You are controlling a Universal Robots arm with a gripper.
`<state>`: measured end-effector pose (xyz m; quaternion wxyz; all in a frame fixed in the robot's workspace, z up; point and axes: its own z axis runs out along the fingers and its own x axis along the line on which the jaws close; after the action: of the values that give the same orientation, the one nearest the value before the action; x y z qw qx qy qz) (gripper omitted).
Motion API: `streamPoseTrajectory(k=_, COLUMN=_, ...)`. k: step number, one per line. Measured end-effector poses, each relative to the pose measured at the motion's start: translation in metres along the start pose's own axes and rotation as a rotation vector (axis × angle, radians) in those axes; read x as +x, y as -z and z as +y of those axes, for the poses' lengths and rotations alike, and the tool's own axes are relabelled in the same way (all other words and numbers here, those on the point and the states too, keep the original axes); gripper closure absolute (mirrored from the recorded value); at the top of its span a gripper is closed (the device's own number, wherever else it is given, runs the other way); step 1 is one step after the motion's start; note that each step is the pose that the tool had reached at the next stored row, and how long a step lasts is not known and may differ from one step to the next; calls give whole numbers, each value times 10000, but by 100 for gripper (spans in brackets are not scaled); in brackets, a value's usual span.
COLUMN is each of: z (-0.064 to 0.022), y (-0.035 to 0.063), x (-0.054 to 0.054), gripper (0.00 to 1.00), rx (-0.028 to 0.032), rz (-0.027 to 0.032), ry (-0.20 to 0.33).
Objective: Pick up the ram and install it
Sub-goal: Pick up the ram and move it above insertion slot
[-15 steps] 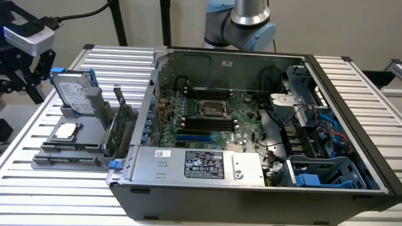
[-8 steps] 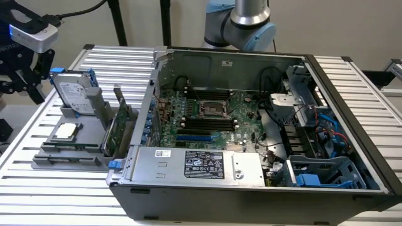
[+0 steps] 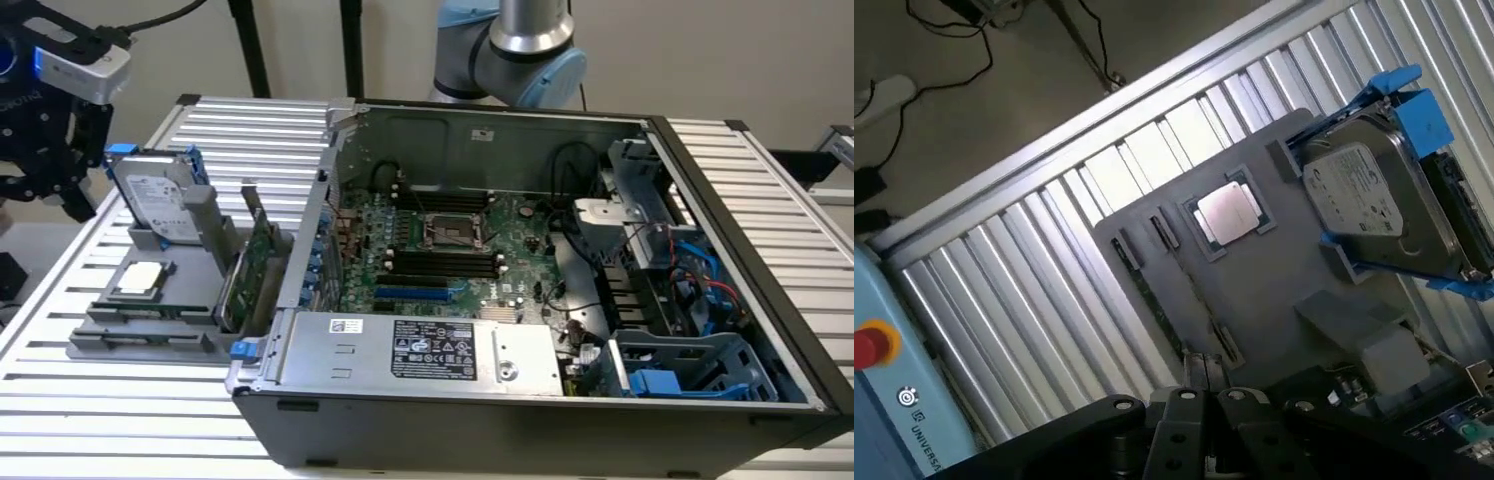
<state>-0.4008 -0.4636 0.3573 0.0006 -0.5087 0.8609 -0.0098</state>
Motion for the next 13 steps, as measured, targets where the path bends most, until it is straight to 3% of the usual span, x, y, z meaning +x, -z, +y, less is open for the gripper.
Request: streamPoseTrajectory(k=13, z=0, y=-21, x=0, gripper=100, rx=9, rz=43, ry=2354)
